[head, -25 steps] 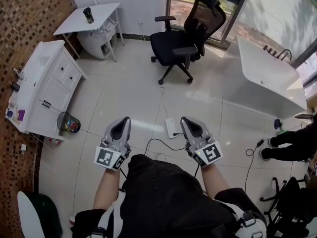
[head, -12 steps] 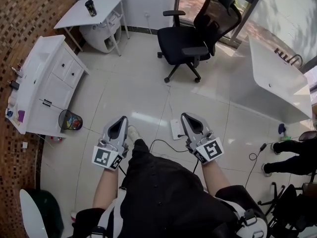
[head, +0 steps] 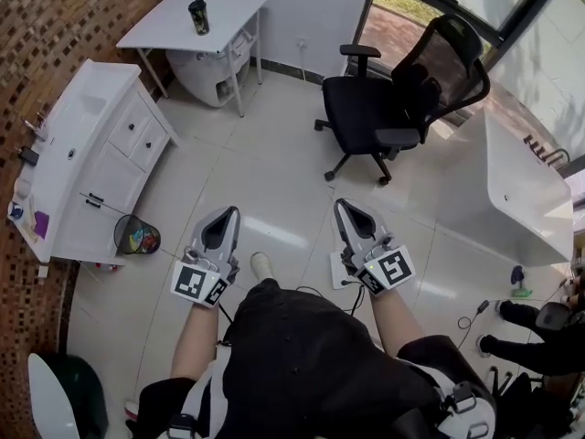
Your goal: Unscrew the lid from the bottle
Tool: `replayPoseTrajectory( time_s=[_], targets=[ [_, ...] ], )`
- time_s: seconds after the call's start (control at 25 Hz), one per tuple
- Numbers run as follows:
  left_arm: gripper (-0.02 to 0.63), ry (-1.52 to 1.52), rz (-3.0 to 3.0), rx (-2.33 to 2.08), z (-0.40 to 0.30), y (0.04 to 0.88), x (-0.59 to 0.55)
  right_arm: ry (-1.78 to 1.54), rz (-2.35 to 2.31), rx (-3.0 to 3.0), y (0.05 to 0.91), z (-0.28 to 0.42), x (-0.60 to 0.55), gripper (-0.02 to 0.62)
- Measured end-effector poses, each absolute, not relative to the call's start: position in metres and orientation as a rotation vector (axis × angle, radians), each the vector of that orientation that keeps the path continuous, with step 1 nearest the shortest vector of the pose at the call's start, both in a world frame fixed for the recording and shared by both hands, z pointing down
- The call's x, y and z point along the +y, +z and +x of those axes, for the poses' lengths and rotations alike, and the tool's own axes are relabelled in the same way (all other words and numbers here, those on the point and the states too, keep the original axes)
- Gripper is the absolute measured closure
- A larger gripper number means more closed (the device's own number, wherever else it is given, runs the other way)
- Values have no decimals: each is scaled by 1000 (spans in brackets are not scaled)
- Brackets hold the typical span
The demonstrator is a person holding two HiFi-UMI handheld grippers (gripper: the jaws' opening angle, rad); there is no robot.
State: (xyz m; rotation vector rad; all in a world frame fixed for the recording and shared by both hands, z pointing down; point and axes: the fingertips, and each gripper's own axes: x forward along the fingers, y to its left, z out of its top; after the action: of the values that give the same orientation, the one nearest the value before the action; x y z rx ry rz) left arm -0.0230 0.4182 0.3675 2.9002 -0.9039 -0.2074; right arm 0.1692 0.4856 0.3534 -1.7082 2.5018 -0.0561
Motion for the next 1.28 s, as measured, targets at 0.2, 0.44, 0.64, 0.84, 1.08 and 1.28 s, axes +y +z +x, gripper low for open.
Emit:
replayPoseTrajectory(
  time_s=[0.2, 0.44, 0.64, 0.84, 1.08, 1.28],
  targets=[
    [604, -204, 2904, -996, -70, 365, 343, -27, -1637, 2559, 345, 125, 399, 591],
    [604, -210, 2912, -1065, -111, 363, 277, 21, -1557, 2628, 346, 75, 322, 591],
    [604, -209, 2883, -1077, -123, 365, 249, 15, -1524, 2646, 343, 58, 292, 591],
    [604, -195, 2838, -1117, -135, 376, 229, -43, -1516, 2675, 357, 56, 267, 591],
    [604, -165, 2793, -1211, -145, 382, 188, -77, -1433, 2715, 364, 49, 213, 591],
    [604, -157, 2776, -1268, -144, 387, 142, -81, -1358, 2730, 370, 47, 152, 591]
  ],
)
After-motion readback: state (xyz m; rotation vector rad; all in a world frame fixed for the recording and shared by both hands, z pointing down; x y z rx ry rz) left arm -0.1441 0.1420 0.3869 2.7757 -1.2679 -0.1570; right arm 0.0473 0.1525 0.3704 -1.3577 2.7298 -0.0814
